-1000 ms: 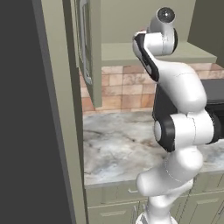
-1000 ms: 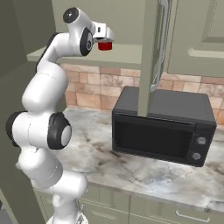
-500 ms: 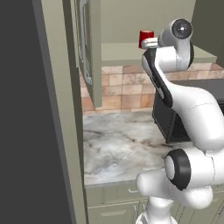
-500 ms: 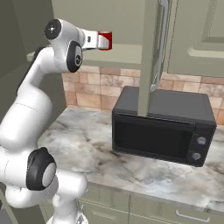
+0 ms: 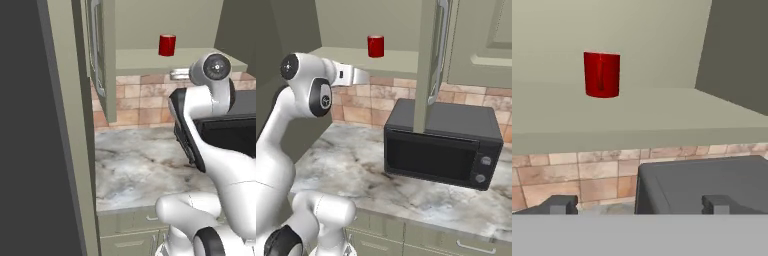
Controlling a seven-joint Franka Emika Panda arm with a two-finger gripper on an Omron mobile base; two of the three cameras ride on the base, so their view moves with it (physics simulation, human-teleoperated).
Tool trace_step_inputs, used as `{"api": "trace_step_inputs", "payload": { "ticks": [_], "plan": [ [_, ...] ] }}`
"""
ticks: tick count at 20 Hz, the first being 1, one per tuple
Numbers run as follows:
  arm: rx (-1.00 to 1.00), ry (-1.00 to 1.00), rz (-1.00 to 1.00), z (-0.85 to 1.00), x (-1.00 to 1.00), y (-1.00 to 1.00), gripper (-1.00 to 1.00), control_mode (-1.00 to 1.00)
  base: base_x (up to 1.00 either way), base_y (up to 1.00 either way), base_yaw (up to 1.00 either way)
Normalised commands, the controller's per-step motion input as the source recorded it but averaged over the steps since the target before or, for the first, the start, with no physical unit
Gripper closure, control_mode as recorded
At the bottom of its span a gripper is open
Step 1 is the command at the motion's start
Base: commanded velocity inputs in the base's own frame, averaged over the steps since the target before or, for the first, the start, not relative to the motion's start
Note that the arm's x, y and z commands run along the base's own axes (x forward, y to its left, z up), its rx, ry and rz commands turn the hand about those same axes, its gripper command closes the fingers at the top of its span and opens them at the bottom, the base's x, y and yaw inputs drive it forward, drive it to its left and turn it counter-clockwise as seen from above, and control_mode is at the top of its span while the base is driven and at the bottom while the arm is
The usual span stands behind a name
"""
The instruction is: Move the mug from next to the sink to the open cabinet. Then, move the bowl with the pear to the fridge to clear the area for faucet cleaning.
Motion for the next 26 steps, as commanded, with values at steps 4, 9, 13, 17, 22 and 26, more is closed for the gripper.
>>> {"api": "trace_step_inputs", "payload": {
  "ticks": [4, 9, 13, 17, 22, 26],
  "plan": [
    [0.01, 0.01, -0.04, -0.30, -1.00, 0.00, -1.00, -1.00, 0.00, 0.00, 0.00],
    [0.00, 0.00, 0.00, 0.00, 0.00, 0.00, -1.00, 1.00, -1.00, 0.00, -0.49],
    [0.00, 0.00, 0.00, 0.00, 0.00, 0.00, -1.00, 1.00, -1.00, 0.02, -0.77],
    [0.00, 0.00, 0.00, 0.00, 0.00, 0.00, -1.00, 1.00, -0.96, 0.00, -0.80],
    [0.00, 0.00, 0.00, 0.00, 0.00, 0.00, -1.00, 1.00, -0.47, -0.38, -0.80],
    [0.00, 0.00, 0.00, 0.00, 0.00, 0.00, -1.00, 1.00, 0.00, -0.72, -0.87]
  ]
}}
